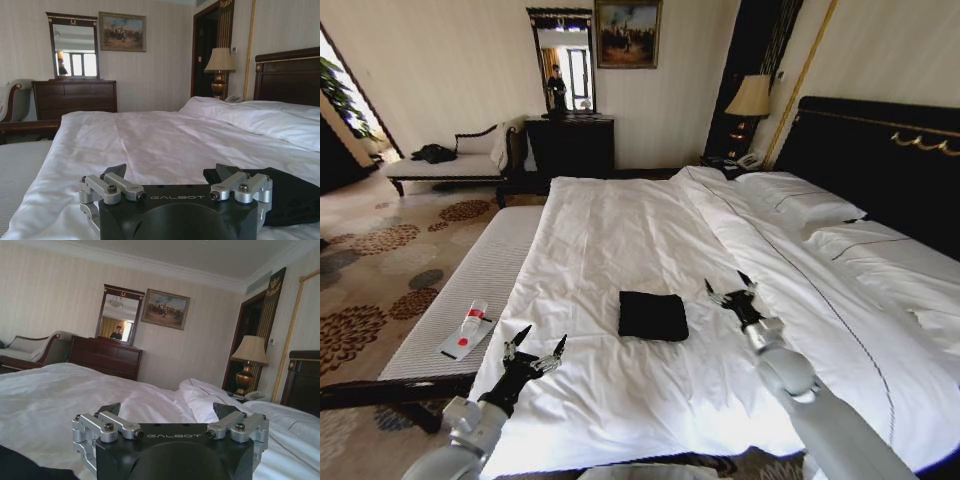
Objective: Fold the clothes on the bed.
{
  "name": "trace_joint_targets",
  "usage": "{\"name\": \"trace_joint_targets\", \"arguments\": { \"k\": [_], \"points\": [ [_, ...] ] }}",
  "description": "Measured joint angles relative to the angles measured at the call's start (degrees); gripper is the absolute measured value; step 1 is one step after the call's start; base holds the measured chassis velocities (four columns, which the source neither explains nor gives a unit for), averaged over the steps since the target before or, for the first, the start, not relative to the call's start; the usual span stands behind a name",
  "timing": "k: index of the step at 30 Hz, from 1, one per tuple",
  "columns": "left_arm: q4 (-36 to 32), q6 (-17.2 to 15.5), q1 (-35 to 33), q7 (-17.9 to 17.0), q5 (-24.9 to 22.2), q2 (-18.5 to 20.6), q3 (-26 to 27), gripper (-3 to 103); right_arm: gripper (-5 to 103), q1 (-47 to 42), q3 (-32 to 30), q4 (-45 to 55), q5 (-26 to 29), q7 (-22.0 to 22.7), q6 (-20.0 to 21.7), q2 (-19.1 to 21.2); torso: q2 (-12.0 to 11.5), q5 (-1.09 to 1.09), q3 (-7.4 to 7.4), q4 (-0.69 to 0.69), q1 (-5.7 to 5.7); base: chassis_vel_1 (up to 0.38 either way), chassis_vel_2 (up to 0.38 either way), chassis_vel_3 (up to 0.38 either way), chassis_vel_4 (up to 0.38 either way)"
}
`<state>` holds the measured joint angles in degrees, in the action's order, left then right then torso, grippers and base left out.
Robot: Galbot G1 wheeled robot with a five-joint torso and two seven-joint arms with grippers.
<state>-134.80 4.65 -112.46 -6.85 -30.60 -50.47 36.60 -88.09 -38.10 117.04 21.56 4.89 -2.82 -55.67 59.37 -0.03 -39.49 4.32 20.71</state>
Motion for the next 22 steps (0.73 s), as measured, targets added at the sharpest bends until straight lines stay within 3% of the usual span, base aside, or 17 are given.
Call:
{"name": "trace_joint_targets", "arguments": {
  "k": [9,22],
  "points": [
    [0.0,0.0,0.0,-0.01,0.0,0.0,0.01,100,100,-10.72,-3.5,5.59,-0.98,-3.16,0.34,-8.58,0.0,0.0,-0.01,0.01,0.0,0.0,0.0,0.0,0.0],
    [0.0,0.0,0.0,0.01,0.0,0.0,0.0,100,100,-11.73,-3.62,6.03,-2.66,-3.61,0.54,-9.85,0.0,-0.01,-0.01,0.01,0.0,0.0,0.0,0.0,0.0]
  ]
}}
